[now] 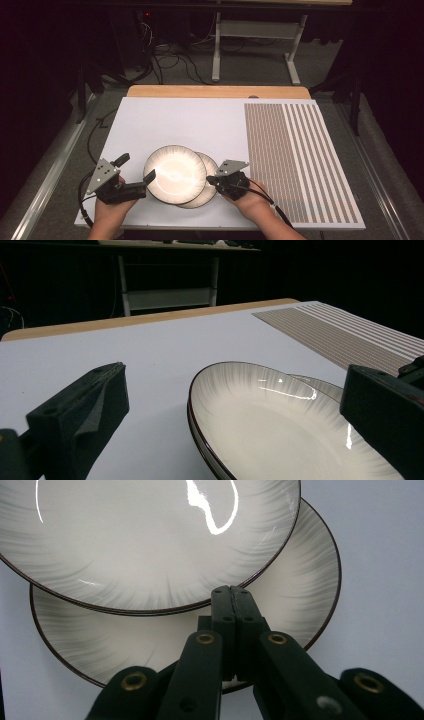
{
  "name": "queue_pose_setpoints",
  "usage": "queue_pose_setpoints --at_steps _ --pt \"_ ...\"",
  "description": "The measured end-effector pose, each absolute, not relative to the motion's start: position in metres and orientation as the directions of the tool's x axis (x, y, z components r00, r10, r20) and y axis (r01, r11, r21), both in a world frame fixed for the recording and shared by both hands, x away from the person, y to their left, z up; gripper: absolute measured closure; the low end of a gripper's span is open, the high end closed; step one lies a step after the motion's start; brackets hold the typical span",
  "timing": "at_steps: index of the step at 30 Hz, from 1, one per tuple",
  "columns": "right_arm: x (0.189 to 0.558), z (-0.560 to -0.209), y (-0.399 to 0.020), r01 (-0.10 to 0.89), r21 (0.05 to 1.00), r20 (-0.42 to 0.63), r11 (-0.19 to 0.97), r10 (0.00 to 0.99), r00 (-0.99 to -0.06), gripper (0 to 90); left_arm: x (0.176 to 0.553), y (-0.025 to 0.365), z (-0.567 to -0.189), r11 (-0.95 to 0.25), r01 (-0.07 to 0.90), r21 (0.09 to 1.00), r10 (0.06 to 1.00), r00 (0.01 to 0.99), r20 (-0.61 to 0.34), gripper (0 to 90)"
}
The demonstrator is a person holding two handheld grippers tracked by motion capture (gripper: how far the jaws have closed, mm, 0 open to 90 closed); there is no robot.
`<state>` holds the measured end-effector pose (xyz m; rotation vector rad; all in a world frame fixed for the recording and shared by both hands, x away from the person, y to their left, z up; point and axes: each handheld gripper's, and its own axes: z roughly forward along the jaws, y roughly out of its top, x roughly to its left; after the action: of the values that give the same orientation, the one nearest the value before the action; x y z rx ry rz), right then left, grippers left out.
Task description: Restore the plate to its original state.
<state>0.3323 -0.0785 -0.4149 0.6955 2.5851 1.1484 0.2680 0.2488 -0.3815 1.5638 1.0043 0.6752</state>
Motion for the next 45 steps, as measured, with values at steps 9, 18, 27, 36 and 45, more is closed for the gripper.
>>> queue_pose_setpoints --at_steps 9,18,27,36,45 --pt "0.332 -0.413 -0.082 0.328 0.748 -0.022 0.577 0.515 -0.857 90.0 0.268 0.249 -0.382 -0.034 0.248 0.968 0.874 0.478 -0.091 0.0" --pt "0.332 -0.409 -0.088 0.33 0.756 -0.023 0.565 0.527 -0.85 90.0 0.268 0.249 -0.382 -0.033 0.249 0.968 0.874 0.476 -0.093 0.1" --pt "0.331 -0.406 -0.096 0.33 0.765 -0.023 0.553 0.536 -0.844 90.0 0.269 0.25 -0.383 -0.018 0.254 0.967 0.875 0.471 -0.107 0.0" --pt "0.331 -0.405 -0.101 0.335 0.761 -0.028 0.556 0.543 -0.839 90.0 0.27 0.25 -0.383 -0.022 0.252 0.967 0.874 0.476 -0.104 0.1" --pt "0.332 -0.401 -0.112 0.352 0.775 -0.012 0.525 0.568 -0.823 90.0 0.27 0.249 -0.383 -0.028 0.251 0.968 0.873 0.478 -0.099 0.3"
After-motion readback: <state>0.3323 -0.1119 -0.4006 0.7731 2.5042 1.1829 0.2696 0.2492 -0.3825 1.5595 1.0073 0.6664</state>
